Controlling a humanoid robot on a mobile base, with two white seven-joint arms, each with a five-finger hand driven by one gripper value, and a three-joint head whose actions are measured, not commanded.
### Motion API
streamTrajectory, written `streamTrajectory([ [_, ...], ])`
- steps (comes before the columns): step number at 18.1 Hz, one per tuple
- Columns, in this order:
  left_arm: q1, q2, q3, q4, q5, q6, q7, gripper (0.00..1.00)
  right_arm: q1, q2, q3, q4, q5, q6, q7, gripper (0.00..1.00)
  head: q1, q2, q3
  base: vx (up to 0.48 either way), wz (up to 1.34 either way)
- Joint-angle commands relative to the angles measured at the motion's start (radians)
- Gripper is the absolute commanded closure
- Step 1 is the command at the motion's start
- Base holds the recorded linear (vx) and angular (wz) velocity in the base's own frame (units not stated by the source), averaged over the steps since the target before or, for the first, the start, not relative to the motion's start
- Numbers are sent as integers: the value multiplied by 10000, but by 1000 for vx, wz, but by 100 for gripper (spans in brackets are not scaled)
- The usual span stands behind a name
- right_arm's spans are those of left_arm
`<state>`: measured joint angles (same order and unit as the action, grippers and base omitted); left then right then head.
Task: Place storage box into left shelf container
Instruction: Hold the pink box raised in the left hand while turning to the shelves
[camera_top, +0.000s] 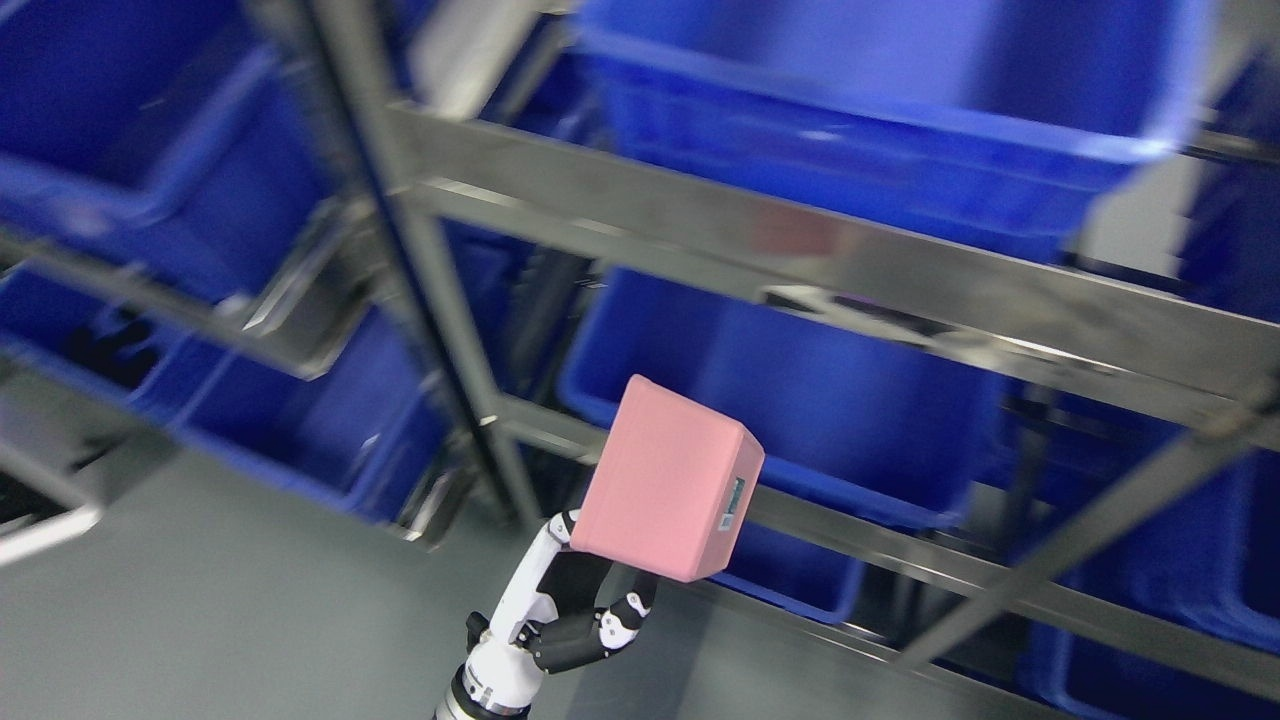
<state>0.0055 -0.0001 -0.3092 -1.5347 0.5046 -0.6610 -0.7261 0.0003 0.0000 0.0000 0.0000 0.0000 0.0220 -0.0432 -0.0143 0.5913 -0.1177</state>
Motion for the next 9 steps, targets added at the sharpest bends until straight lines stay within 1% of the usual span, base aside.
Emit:
streamTrajectory([
  [1,375,245,1308,191,-1528,549,-10,98,89,-175,-46,-175,15,-5,3,0,0,0,0,120,-1143],
  [2,268,444,1905,206,-1821,779,-86,98,89,-175,-46,-175,15,-5,3,0,0,0,0,91,-1049],
  [5,-543,1547,3531,603,-2543,1149,-898,98,89,-175,-46,-175,15,-5,3,0,0,-1,0,78,-912],
  [7,-1019,2191,4591,880,-3262,1225,-1388,98,89,-175,-46,-175,15,-5,3,0,0,-1,0,73,-745],
  [8,-1310,2650,5082,987,-3646,1317,-1816,98,89,-175,-46,-175,15,-5,3,0,0,-1,0,61,-453],
  [9,-1616,2958,5314,1080,-3923,1394,-2109,98,89,-175,-46,-175,15,-5,3,0,0,-1,0,40,-255],
])
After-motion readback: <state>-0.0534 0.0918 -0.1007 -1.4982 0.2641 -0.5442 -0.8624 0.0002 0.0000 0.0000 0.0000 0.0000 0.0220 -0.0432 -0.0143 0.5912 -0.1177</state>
